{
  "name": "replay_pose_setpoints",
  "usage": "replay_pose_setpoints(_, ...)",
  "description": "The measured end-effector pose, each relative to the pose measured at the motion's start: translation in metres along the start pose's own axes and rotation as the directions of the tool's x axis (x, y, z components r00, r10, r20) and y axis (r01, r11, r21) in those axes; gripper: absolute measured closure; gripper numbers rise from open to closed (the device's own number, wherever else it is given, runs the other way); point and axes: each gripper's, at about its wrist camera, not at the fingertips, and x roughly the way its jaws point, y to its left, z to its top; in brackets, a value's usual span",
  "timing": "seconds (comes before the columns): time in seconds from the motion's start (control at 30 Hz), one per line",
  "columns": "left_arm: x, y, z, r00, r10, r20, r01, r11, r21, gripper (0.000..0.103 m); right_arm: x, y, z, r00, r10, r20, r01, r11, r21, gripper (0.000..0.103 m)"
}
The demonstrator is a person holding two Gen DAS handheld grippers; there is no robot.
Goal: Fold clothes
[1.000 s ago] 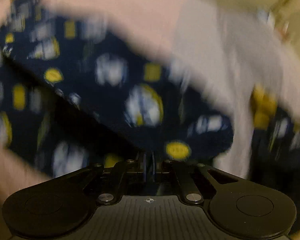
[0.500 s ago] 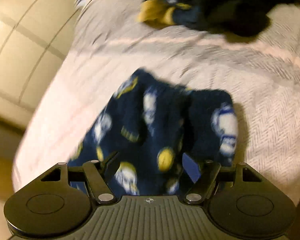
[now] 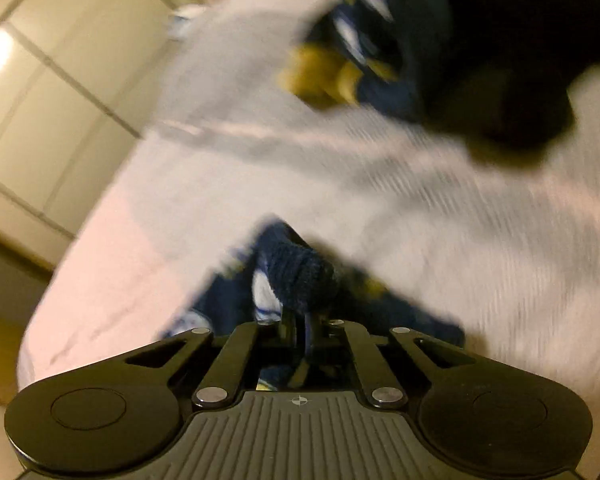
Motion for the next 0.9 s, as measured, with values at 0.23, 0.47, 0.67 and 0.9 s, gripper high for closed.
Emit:
replay_pose_setpoints(0.23, -0.043, 0.015, -0.08, 0.989, 0.127, -0.08, -0.124, 0.991, 0.043, 0.1, -0.02, -0.026, -0.002, 0.998, 0.009, -0.064, -0.009, 1.0, -0.002, 0.101)
replay_pose_setpoints(0.47, -0.049, 0.016, -0.108, 0.985, 0.169, -0.048, -0.169, 0.986, 0.005, 0.1, -0.024, -0.056, -0.013, 0.989, -0.043, -0.145, 0.044, 0.999, -0.002, 0.101)
replay_pose_setpoints(0.67, -0.065, 0.009, -0.114, 0.985, 0.169, -0.03, -0.167, 0.984, 0.061, 0.1, -0.044, -0.06, -0.01, 0.99, -0.019, -0.138, 0.016, 0.999, -0.028, 0.101)
replay_pose_setpoints(0.9, -0.038, 0.005, -0.135, 0.966, 0.253, -0.06, -0.244, 0.962, 0.125, 0.099, -0.012, -0.071, -0.022, 0.975, -0.129, -0.181, 0.128, 0.992, -0.02, 0.1)
